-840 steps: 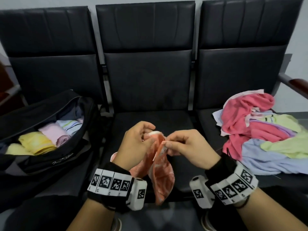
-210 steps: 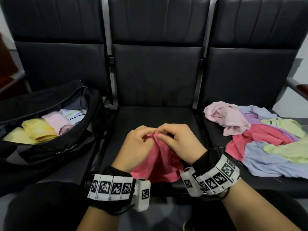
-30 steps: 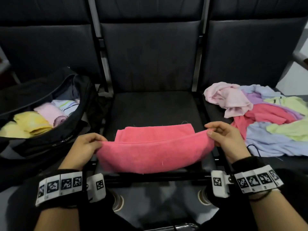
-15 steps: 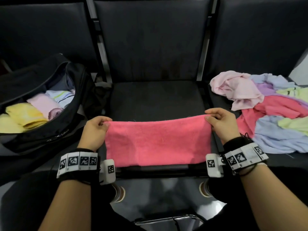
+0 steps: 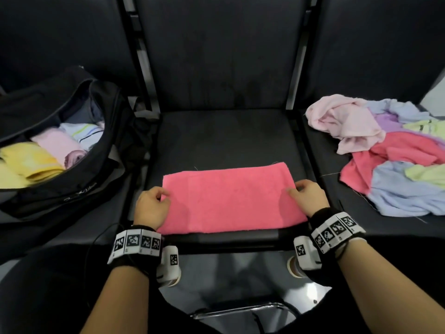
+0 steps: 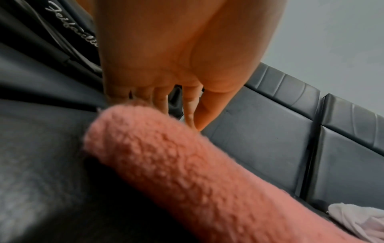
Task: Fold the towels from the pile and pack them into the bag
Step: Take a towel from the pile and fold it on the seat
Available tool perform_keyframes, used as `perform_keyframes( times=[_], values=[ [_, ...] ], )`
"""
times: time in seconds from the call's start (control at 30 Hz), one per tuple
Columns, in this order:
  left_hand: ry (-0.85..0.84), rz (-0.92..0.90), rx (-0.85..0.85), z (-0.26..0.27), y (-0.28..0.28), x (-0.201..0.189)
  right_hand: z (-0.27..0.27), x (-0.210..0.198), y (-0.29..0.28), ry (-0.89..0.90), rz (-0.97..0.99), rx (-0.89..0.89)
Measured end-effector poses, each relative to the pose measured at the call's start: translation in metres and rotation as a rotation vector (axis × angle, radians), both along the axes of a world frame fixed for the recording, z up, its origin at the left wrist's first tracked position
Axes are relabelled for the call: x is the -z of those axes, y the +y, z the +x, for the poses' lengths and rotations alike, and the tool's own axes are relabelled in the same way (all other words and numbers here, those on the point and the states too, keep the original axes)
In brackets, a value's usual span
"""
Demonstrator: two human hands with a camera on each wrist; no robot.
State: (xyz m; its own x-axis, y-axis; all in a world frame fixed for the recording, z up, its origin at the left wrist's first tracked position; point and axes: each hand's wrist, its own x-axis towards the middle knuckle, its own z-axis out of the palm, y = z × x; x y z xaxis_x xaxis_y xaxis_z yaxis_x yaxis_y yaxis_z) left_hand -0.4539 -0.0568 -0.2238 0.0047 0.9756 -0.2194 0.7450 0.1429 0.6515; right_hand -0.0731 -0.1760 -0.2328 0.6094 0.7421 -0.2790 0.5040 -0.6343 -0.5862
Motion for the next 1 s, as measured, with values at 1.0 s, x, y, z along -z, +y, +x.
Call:
perform_keyframes(
  times=[1.0],
  values=[
    [-0.59, -0.351, -0.124, 0.035, -0.027, -0.024, -0.157, -0.07, 0.032, 0.573, 0.139, -0.394]
  ],
)
